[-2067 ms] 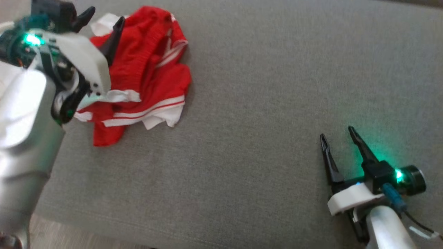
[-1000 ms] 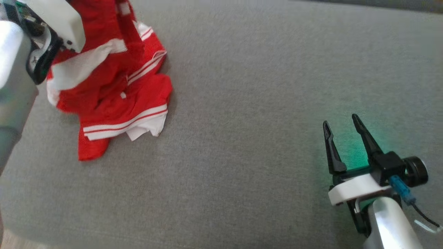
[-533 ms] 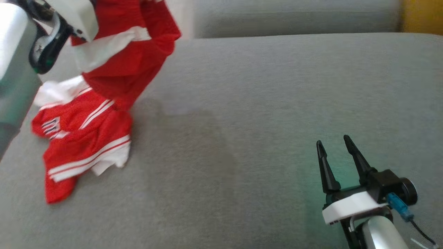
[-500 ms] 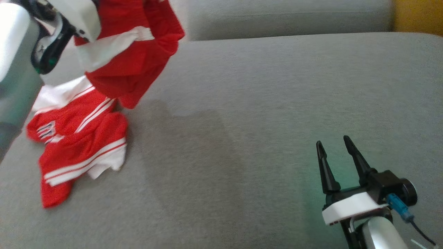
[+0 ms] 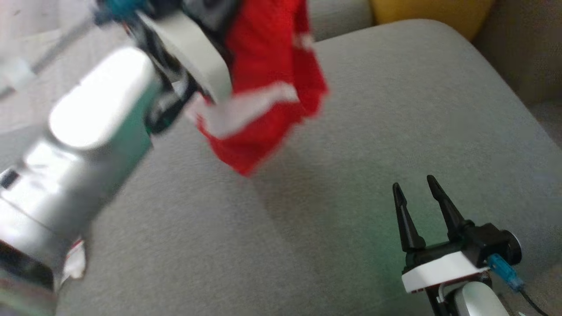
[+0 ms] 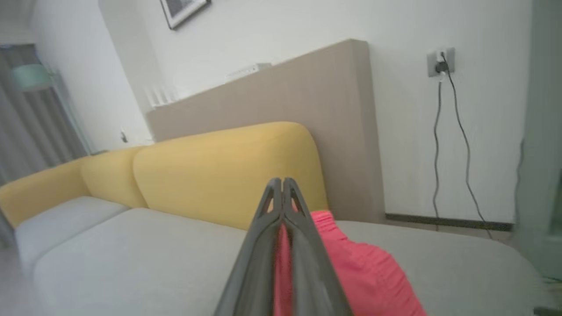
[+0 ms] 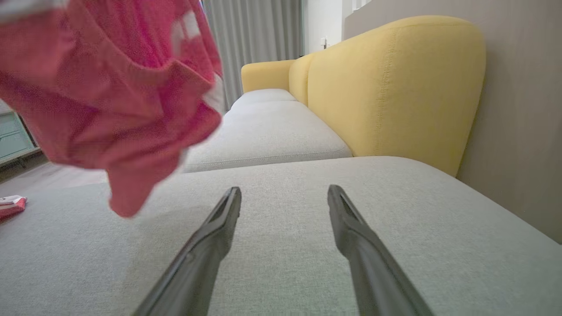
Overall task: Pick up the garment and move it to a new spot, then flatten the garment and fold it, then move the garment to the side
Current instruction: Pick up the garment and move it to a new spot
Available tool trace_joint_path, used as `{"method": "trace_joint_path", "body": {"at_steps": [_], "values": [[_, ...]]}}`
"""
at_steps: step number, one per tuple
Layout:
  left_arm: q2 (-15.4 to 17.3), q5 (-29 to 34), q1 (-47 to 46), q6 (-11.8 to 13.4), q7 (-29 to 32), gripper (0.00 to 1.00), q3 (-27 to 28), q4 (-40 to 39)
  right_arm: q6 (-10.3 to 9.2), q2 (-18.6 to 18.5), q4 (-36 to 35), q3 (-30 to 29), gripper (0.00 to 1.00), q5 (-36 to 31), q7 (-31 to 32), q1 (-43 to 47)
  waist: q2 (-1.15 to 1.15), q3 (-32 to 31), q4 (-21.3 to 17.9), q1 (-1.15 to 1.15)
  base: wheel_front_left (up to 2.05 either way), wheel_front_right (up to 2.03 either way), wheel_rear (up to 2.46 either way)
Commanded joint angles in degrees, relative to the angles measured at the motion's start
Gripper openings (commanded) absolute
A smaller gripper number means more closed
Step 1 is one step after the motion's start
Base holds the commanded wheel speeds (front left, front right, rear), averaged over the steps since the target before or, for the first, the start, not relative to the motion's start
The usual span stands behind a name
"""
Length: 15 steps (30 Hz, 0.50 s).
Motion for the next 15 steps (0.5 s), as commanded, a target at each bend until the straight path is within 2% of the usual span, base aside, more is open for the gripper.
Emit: {"method": "trace_joint_path", "body": {"at_steps": [1,7,13,14,15], "values": [[1.4,-0.7,0.3,0.1,-0.5,0.0,0.9,-0.7,0.37,-0.1,-2.3,1.7,1.0,0.5,-0.2,-1.3,0.0,1.0,-2.7,0.0,0.0,0.0,0.0],[-0.2,-1.9,11.2,0.1,-3.1,0.0,-3.4,3.6,0.37,-0.1,-2.8,2.3,1.0,1.0,-0.2,-1.9,0.0,3.2,-3.7,0.0,0.0,0.0,0.0],[-1.9,-3.0,20.3,0.7,-9.1,0.0,-4.6,9.9,0.37,-0.1,-2.6,2.4,1.0,1.1,-0.2,-2.1,0.0,4.7,-2.2,0.0,0.0,0.0,0.0],[-2.3,-3.2,21.8,1.0,-10.7,0.17,-4.5,11.0,0.37,-0.1,-2.6,2.3,1.0,1.1,-0.2,-2.1,0.0,4.8,-1.6,0.0,0.0,0.0,0.0],[-2.9,-3.5,23.2,1.5,-12.2,1.0,-3.9,11.8,0.37,-0.1,-2.5,2.1,1.0,1.2,-0.2,-2.1,0.0,4.9,-0.8,0.0,0.0,0.0,0.0]]}}
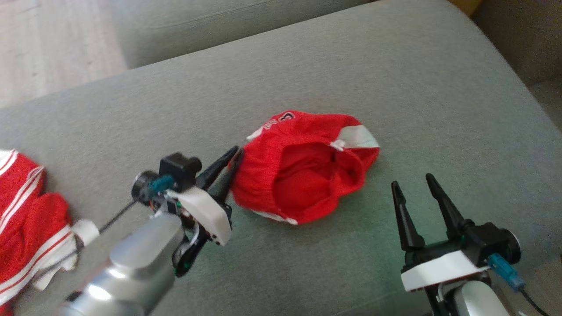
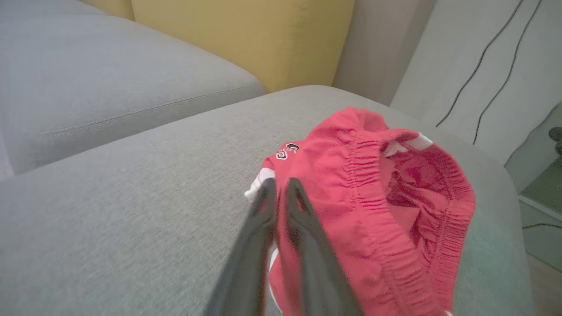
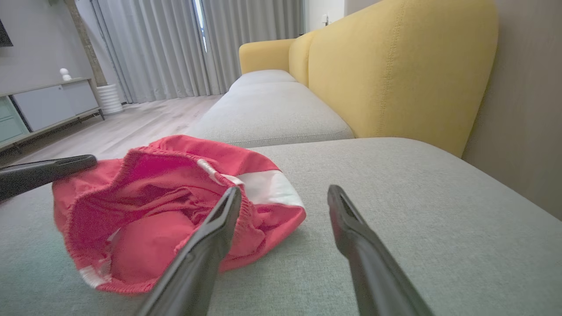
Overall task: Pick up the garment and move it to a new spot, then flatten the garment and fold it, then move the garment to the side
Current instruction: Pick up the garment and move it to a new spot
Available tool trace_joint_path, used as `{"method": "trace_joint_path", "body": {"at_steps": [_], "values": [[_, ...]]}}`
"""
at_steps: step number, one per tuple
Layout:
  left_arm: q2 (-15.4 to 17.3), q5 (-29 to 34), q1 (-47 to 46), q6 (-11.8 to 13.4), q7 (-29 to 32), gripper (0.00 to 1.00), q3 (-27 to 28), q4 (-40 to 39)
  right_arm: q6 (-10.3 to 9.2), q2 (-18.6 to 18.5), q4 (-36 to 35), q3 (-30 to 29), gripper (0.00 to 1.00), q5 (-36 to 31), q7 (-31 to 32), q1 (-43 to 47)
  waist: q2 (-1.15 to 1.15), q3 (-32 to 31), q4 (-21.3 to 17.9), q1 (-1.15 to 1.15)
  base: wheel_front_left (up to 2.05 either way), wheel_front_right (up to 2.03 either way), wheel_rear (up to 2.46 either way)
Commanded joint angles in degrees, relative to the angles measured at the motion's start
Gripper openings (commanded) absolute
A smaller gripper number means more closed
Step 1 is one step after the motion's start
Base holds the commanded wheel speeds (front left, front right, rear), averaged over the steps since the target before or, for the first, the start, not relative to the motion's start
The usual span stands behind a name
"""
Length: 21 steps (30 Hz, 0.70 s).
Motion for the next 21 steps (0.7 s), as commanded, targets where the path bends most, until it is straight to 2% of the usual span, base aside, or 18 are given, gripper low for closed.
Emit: {"method": "trace_joint_path", "body": {"at_steps": [1,4,7,10,15,18,21], "values": [[0.5,-0.3,-2.2,0.7,-1.3,1.0,2.8,-0.7,0.37,-0.2,-1.6,1.0,1.0,0.4,-0.2,-1.8,0.0,0.1,1.7,-0.01,0.0,0.0,0.0],[-0.7,0.4,1.8,3.7,-3.0,1.0,6.1,-0.8,0.37,-0.1,-1.1,0.3,1.0,0.3,-0.2,-1.1,0.0,-0.9,5.0,-0.01,0.0,0.0,0.0],[-1.3,4.5,8.0,9.0,-3.2,1.0,16.4,-7.6,0.37,-0.1,-0.5,-0.9,1.0,0.6,-0.2,-0.2,0.0,-2.5,8.7,-0.01,0.0,0.0,0.0],[-2.2,10.3,18.0,12.4,-3.2,1.0,25.6,-15.5,0.37,-0.1,0.3,-2.0,1.0,1.1,-0.2,0.9,0.0,-4.8,12.4,-0.01,0.0,0.0,0.0],[-5.5,19.4,31.5,15.2,-3.2,1.0,38.2,-27.2,0.37,-0.1,1.2,-4.2,1.0,1.5,-0.2,2.5,0.0,-7.3,18.1,-0.01,0.0,0.0,0.0],[-8.1,24.8,37.4,15.5,-3.2,1.0,43.9,-33.3,0.37,-0.1,1.4,-5.1,1.0,1.3,-0.2,3.3,0.0,-8.6,20.6,-0.01,0.0,0.0,0.0],[-10.7,28.6,42.2,14.6,-3.2,1.0,47.6,-37.5,0.37,-0.1,1.3,-5.9,1.0,0.9,-0.2,4.4,0.0,-9.8,22.4,-0.01,0.0,0.0,0.0]]}}
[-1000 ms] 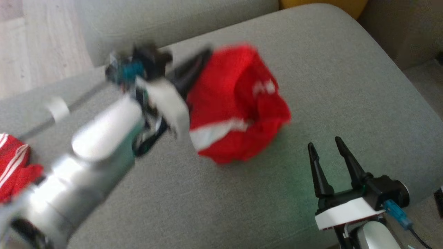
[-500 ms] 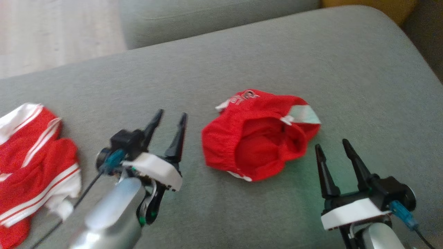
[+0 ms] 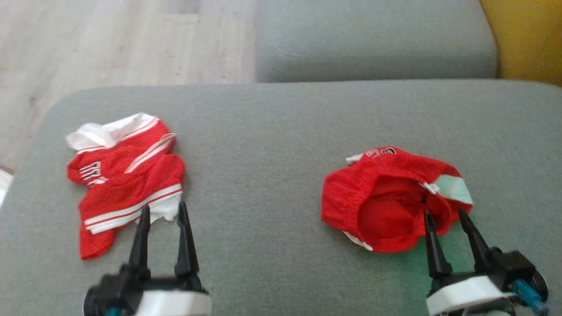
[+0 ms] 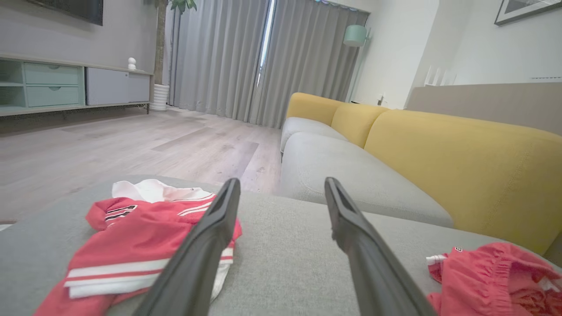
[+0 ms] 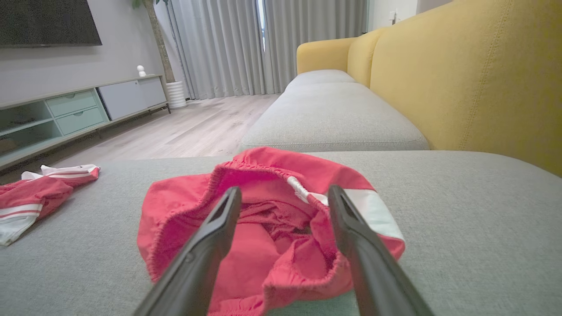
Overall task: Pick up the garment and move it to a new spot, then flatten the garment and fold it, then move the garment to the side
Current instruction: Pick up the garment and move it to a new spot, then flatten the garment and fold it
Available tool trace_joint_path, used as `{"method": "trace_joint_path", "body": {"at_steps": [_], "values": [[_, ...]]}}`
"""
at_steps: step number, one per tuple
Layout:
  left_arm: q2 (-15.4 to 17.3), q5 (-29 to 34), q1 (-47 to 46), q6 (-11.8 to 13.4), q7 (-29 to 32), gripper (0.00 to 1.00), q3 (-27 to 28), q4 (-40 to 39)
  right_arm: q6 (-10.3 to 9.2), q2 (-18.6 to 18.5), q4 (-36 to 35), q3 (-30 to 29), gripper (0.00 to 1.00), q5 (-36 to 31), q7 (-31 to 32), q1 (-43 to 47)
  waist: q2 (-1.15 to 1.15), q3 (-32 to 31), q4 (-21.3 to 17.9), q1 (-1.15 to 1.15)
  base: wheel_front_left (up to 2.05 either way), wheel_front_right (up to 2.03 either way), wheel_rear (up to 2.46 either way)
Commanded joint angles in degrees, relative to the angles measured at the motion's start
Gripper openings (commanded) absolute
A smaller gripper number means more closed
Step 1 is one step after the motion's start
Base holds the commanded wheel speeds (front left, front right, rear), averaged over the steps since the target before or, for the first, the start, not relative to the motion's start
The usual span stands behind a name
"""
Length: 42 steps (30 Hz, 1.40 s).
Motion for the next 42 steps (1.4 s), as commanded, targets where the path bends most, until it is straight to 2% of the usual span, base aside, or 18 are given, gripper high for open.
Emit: {"method": "trace_joint_path", "body": {"at_steps": [1,8,15,35,42], "values": [[-1.0,1.8,0.7,-1.0,-0.5,1.0,3.1,-2.8,0.37,-0.3,-1.7,0.6,1.0,-0.1,-0.2,0.1,0.0,-2.8,3.2,0.01,0.0,0.0,0.0],[-3.1,7.1,7.5,-4.8,-0.5,1.0,4.8,-0.8,0.37,-0.3,-1.6,-0.4,1.0,-0.8,-0.2,3.7,0.0,-4.8,4.5,0.01,0.0,0.0,0.0],[-3.7,10.8,7.6,-6.4,-0.5,1.0,5.5,0.9,0.37,-0.3,-1.1,-0.1,1.0,-0.8,-0.2,4.4,0.0,-5.4,4.1,0.01,0.0,0.0,0.0],[-4.3,13.3,7.1,-6.6,-0.5,1.0,6.4,1.8,0.37,-0.3,-1.0,0.4,1.0,-0.2,-0.2,4.1,0.0,-5.3,3.0,0.01,0.0,0.0,0.0],[-4.3,11.2,6.1,-6.4,-0.5,1.0,4.8,1.9,0.37,-0.3,-1.5,1.4,1.0,-0.3,-0.2,4.0,0.0,-4.9,0.3,0.01,0.0,0.0,0.0]]}}
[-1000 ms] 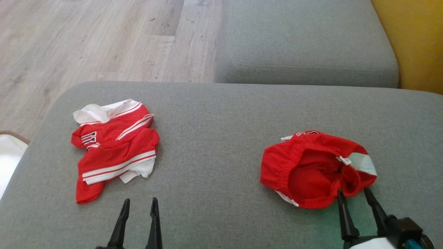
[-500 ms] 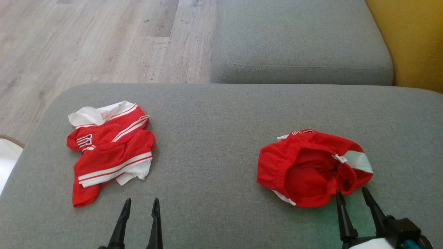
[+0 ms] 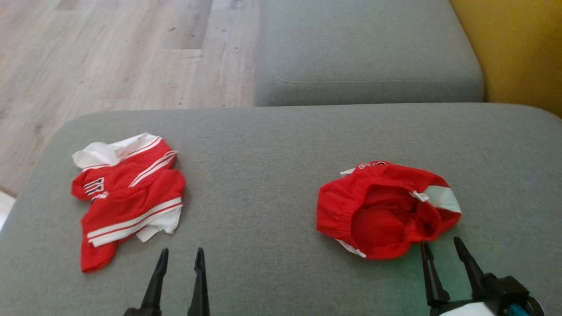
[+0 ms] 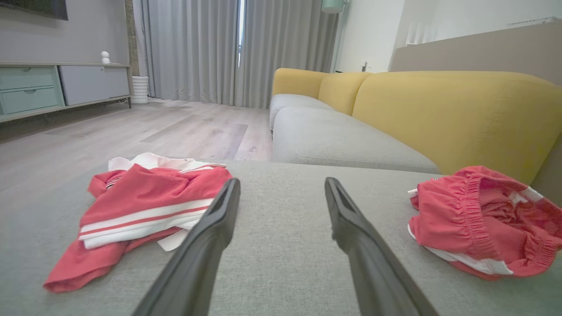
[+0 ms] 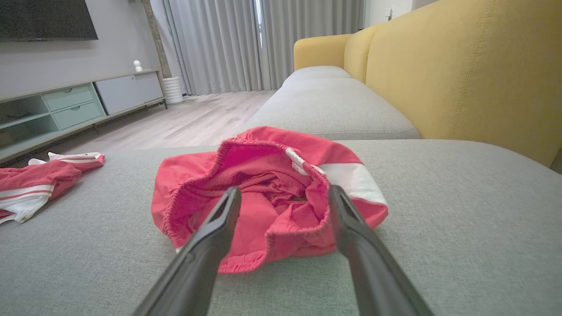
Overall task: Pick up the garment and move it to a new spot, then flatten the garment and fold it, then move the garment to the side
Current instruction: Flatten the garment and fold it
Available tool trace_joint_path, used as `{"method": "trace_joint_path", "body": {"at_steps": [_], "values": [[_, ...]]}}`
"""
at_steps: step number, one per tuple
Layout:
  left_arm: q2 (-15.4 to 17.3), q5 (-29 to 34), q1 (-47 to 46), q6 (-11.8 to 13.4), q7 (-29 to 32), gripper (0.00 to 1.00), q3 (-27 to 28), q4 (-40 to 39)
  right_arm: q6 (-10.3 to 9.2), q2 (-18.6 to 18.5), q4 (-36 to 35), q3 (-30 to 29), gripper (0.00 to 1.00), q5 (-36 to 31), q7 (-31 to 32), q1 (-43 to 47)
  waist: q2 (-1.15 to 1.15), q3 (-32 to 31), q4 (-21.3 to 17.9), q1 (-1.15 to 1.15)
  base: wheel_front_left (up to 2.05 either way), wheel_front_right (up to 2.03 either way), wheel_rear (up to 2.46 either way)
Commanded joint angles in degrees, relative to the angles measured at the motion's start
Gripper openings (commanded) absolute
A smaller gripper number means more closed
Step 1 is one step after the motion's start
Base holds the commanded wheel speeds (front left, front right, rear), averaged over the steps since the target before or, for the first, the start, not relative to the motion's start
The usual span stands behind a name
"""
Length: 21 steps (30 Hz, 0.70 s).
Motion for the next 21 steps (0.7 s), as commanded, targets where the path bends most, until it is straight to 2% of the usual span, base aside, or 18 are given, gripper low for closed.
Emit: {"method": "trace_joint_path", "body": {"at_steps": [1,13,21], "values": [[-0.7,-1.0,-4.0,0.2,-0.5,1.0,0.5,-1.4,0.37,-0.5,-2.1,1.8,1.0,0.1,-0.2,-2.1,0.0,0.5,-1.8,0.0,0.0,0.0,0.0],[-0.7,-11.6,-15.1,-3.3,-0.3,1.0,-11.9,4.4,0.37,-0.5,-4.7,4.7,1.0,-0.8,-0.2,-3.5,0.0,5.6,-14.0,0.0,0.0,0.0,0.0],[-0.7,-22.5,-25.9,-5.5,5.3,1.0,-21.3,9.5,0.37,-0.5,-6.4,5.7,1.0,-0.9,-0.2,-5.1,0.0,10.1,-20.5,0.0,0.0,0.0,0.0]]}}
